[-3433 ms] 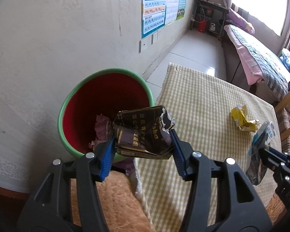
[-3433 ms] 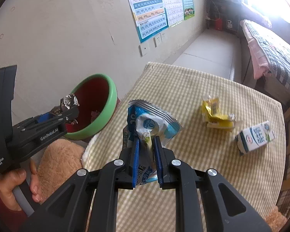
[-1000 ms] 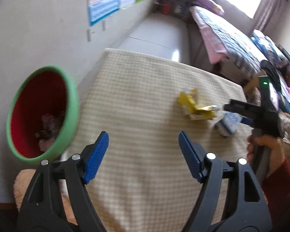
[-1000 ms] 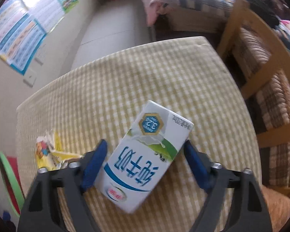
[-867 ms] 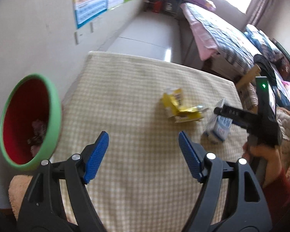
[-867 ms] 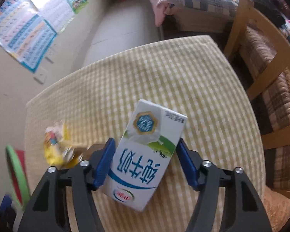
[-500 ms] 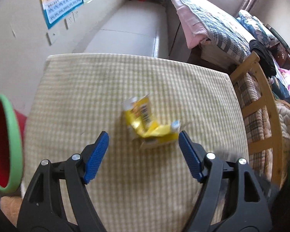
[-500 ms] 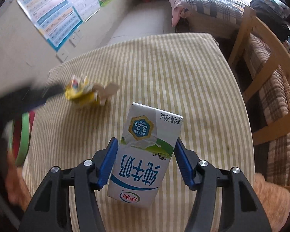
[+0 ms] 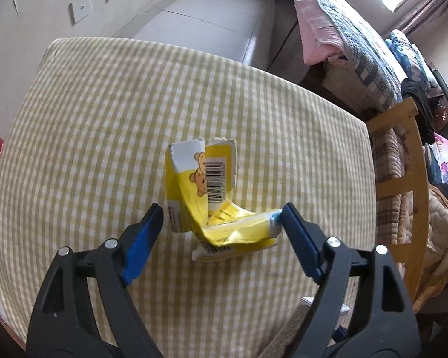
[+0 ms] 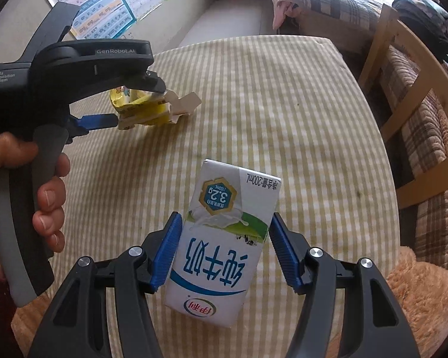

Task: Collect trash
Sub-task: 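Grasp the white milk carton with the right gripper while the left gripper grasps the yellow juice box, then carry the yellow juice box in the left gripper while the right gripper carries the milk carton to the bin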

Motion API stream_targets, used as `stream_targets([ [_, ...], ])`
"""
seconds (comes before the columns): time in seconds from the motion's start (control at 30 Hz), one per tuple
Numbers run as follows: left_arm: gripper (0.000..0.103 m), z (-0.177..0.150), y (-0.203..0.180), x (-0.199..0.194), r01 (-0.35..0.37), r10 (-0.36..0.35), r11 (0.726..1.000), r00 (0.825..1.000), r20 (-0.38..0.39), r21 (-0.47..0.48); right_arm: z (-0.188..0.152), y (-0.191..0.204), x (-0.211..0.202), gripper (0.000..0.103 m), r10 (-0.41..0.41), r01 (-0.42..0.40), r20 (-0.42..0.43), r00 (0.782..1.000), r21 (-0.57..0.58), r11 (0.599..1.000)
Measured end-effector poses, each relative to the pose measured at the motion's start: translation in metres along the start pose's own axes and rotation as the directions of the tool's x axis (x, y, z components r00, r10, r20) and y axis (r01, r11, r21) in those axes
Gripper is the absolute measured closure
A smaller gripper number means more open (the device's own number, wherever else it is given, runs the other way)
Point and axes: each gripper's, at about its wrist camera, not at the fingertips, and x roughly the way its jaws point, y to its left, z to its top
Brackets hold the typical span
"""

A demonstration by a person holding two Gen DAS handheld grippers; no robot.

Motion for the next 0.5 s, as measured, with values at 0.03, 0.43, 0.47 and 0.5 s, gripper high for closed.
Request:
stream_targets([
  [0.03,0.026,-0.001,0.000,0.001,0.001,-0.001,1.000,1.000,-0.004,0.000,-0.001,0.000,0.000,0.044,0.001,-0.001,-0.001,1.000,0.000,1.000],
  [0.43,0.045,-0.027,0.021,-0.021,0.035,-0.035,0.999,0.999,-0.002,0.021,-0.011,-0.006,-0.004,0.044,0.001,-0.001,-0.009,1.000,0.019,1.000],
  [0.47,0.045,-0.030,0.026,-0.025,0.036,-0.036,0.999,0.999,0.003,0.017,-0.012,-0.006,-0.004,0.044,0.001,-0.001,-0.008,1.000,0.020,1.000],
  [0.5,0.045,-0.034,0.031,-0.030,0.034,-0.034,0.999,0.999,0.011,0.014,-0.012,-0.006,-0.004,0.044,0.001,-0.001,-0.008,1.000,0.021,1.000],
])
